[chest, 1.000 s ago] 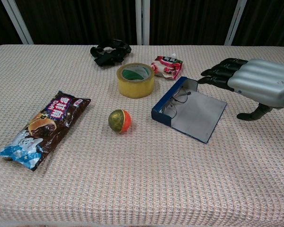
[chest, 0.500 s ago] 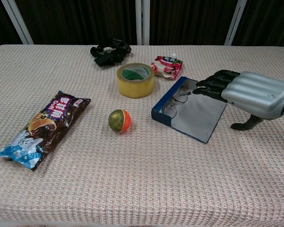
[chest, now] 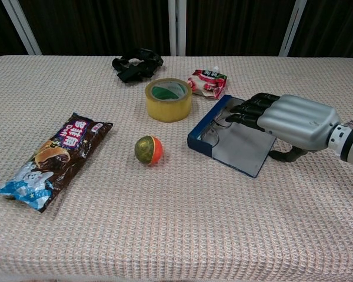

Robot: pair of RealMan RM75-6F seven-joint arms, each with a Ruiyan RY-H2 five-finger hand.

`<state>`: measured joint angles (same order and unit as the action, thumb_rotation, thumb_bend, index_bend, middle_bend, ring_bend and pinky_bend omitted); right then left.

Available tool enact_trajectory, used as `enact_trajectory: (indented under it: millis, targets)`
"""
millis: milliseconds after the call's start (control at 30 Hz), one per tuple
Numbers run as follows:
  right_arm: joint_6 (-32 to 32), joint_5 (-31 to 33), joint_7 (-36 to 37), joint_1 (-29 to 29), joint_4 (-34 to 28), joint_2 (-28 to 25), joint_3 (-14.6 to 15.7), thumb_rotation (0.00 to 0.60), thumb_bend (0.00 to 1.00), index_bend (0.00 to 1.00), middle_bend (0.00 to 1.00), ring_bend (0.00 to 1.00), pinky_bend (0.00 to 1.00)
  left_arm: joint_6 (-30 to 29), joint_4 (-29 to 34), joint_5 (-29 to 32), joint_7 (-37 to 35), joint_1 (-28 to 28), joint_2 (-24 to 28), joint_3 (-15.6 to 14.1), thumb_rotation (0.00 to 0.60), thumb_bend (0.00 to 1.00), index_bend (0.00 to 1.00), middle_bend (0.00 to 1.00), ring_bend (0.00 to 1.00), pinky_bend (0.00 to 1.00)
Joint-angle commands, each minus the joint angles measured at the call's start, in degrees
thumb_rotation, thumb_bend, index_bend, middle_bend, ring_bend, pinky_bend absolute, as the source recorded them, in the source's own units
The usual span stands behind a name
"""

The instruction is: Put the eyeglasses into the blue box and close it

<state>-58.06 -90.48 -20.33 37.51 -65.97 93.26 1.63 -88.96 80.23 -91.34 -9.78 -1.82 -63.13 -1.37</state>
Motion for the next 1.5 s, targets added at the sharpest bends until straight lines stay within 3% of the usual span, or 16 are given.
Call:
enact_trajectory:
  millis: [33,167,533,867,1000,1267,1500]
  targets:
    - [0.4,0.1,0.0,0.1,0.6,0.5,-0.1,0.600,0.07,0.00,0.00,0.00,0.00,0.1,-0.3,0.1,-0.3,0.0,-0.1,0.0,0.453,0.15,0.03,0.02,0.06,0.19]
    - [0.6,0.2,0.3,0.1,1.5,1.4,-0.2,0.600,0.09,0.07,0.00,0.00,0.00,0.2,-0.8,0.2,-0.7,0.0,-0.3,0.0,0.459,0.15,0.03,0.02,0.06,0.19]
    - [-1.5,0.2,3.5,-0.7,6.1,6.1,-1.1,0.600,0.30,0.30,0.00,0.00,0.00,0.0,-1.3,0.0,-1.1,0.1,-0.6,0.0,0.457,0.15,0.03,0.02,0.06,0.19]
    - [-7.5,-2.7,9.4,-0.7,11.5,9.6,-1.9,0.600,0.35,0.63,0.00,0.00,0.00,0.2,-1.3,0.0,-1.1,0.0,-0.7,-0.1,0.457,0.15,0.03,0.02,0.06,0.19]
    - [-8.4,-3.3,10.2,-0.8,12.8,10.0,-1.7,0.600,0.36,0.70,0.00,0.00,0.00,0.3,-1.5,0.0,-1.2,-0.1,-0.9,-0.1,0.456,0.15,0.03,0.02,0.06,0.19]
    - [-11.9,-4.5,11.3,-2.2,12.2,8.5,-1.1,0.600,0.42,0.82,0.00,0.00,0.00,-0.1,-1.5,-0.1,-1.4,0.0,-0.8,-0.1,0.456,0.15,0.03,0.02,0.06,0.19]
    - [-17.2,-5.8,11.2,-6.6,7.2,2.7,1.3,0.600,0.43,0.91,0.00,0.00,0.00,-0.3,-1.5,-0.3,-1.5,0.1,-0.6,-0.1,0.454,0.15,0.03,0.02,0.06,0.19]
